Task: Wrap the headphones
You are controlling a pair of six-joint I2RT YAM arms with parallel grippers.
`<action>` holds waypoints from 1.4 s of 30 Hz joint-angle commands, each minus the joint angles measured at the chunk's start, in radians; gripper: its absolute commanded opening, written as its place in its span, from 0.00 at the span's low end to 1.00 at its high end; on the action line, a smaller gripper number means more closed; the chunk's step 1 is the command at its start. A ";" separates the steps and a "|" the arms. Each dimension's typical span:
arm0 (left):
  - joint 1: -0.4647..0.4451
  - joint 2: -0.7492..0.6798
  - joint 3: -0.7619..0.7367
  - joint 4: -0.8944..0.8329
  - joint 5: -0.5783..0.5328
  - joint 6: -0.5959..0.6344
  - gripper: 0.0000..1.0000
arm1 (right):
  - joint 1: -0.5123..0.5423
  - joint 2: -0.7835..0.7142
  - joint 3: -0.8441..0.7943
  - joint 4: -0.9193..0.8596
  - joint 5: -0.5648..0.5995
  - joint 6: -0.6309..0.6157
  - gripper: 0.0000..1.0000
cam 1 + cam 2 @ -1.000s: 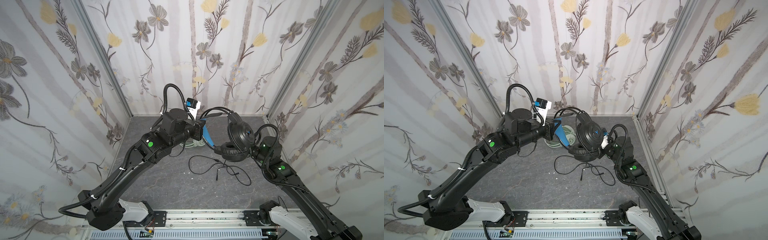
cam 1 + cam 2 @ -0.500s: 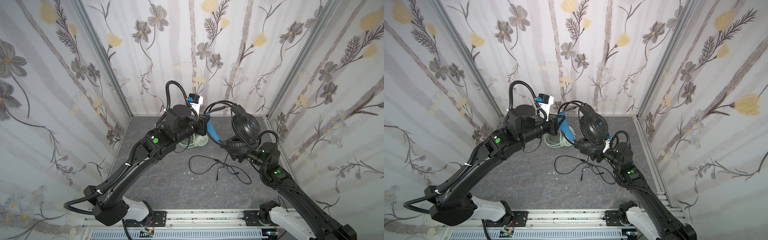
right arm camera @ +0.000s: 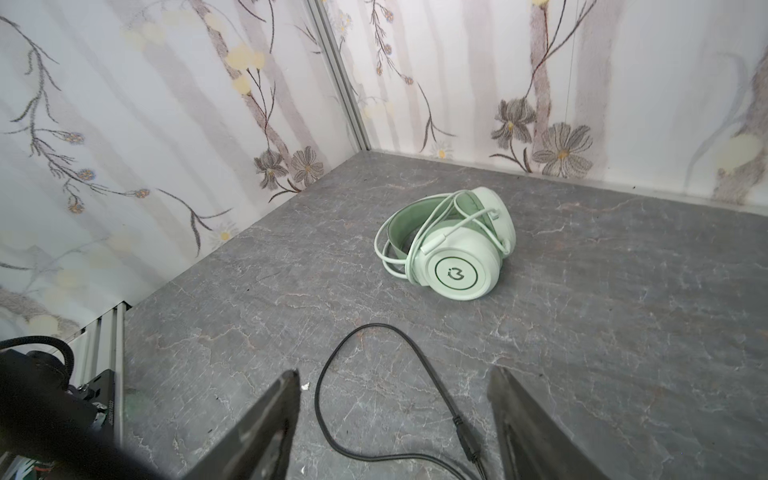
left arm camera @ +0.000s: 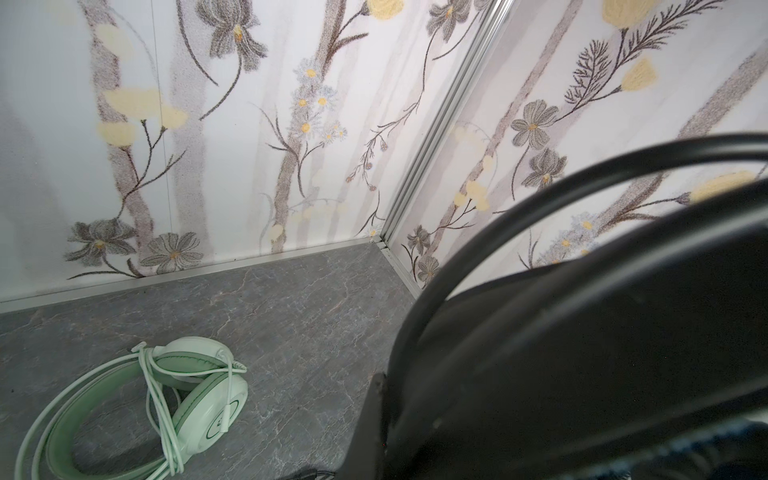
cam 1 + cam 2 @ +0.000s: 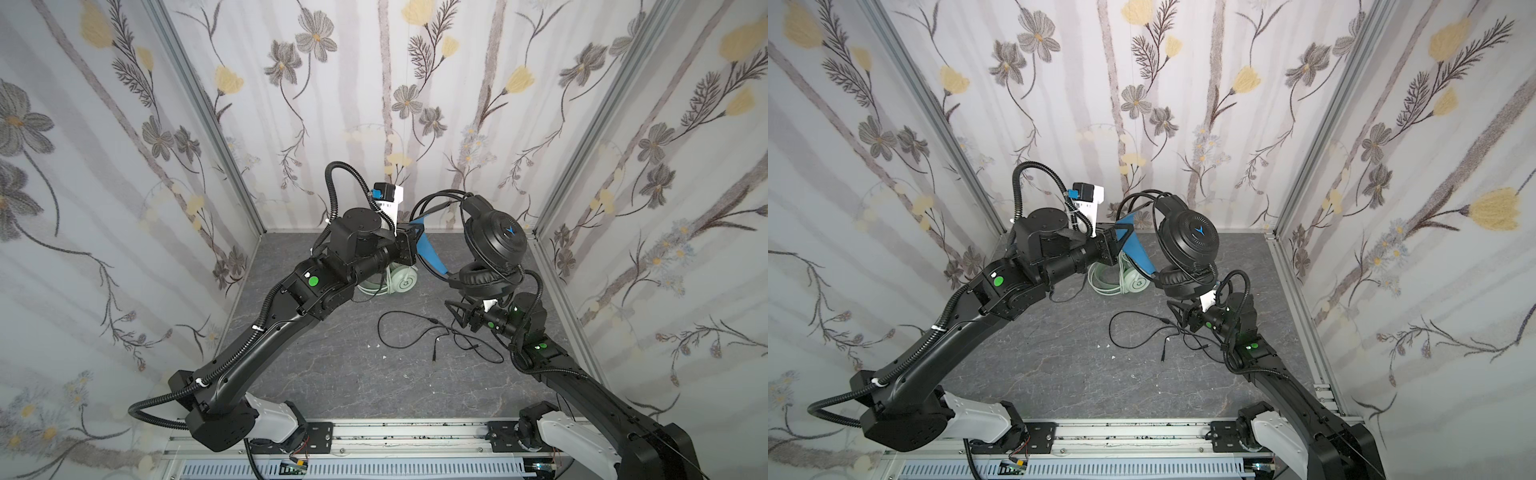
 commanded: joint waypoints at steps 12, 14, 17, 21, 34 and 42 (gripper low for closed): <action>0.001 0.004 0.002 0.106 -0.001 -0.132 0.00 | 0.000 0.080 -0.025 0.163 -0.046 0.043 0.46; 0.000 -0.002 -0.014 0.115 -0.011 -0.149 0.00 | 0.000 0.094 -0.020 0.167 -0.057 0.042 0.35; 0.002 -0.016 -0.025 0.113 -0.039 -0.159 0.00 | 0.002 0.098 -0.020 0.161 -0.061 0.037 0.19; 0.006 -0.023 -0.025 0.100 -0.098 -0.176 0.00 | 0.013 0.086 0.007 0.033 -0.010 -0.032 0.04; 0.035 -0.014 -0.064 0.141 -0.337 -0.297 0.00 | 0.129 -0.014 0.096 -0.336 0.267 -0.173 0.00; 0.060 0.017 -0.054 0.115 -0.455 -0.288 0.00 | 0.258 -0.044 0.139 -0.453 0.393 -0.212 0.00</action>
